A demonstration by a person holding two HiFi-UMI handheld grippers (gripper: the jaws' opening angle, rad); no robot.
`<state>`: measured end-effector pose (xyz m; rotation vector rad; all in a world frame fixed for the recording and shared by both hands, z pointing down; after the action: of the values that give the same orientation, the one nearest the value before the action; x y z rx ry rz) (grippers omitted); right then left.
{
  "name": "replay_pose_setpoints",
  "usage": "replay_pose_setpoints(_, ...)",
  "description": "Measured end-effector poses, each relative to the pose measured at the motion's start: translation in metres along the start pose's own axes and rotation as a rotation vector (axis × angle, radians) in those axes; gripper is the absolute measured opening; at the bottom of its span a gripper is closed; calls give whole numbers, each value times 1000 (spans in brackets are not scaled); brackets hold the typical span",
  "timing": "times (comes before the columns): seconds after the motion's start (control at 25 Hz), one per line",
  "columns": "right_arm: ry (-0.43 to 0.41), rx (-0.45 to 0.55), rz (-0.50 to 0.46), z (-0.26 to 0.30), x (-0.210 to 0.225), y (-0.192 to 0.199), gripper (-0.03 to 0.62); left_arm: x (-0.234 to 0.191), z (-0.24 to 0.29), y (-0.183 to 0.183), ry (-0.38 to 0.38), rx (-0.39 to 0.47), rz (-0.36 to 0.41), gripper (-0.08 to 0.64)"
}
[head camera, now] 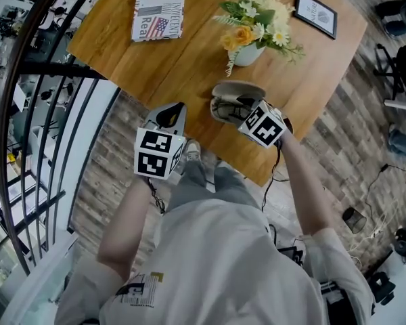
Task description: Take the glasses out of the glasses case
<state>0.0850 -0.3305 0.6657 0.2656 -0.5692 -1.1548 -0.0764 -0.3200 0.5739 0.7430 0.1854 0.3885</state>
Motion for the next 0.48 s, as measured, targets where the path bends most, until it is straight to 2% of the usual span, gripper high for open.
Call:
replay_pose_setpoints(0.2,3,-102,-86,15,-8,7,227,1,-3,9,7,-11,2,17)
replay_pose_setpoints(0.32,14,-139,-104,23,-13,13,225,3,-5,12,12,-13,3,15)
replay_pose_setpoints(0.48,24,-152,-107,27,-16,17,185,6,-9,17,19,-14,6,17)
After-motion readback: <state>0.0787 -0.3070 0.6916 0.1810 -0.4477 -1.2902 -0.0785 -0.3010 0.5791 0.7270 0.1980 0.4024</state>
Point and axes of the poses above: the fingertips, and each gripper's own axes: z forward along the fingers, x to its right, y out of its underside, the point moved 4 cm from there along -z, backward along the fingers, and after that the axes turned 8 degrees about -y, right-handed, at the moved point
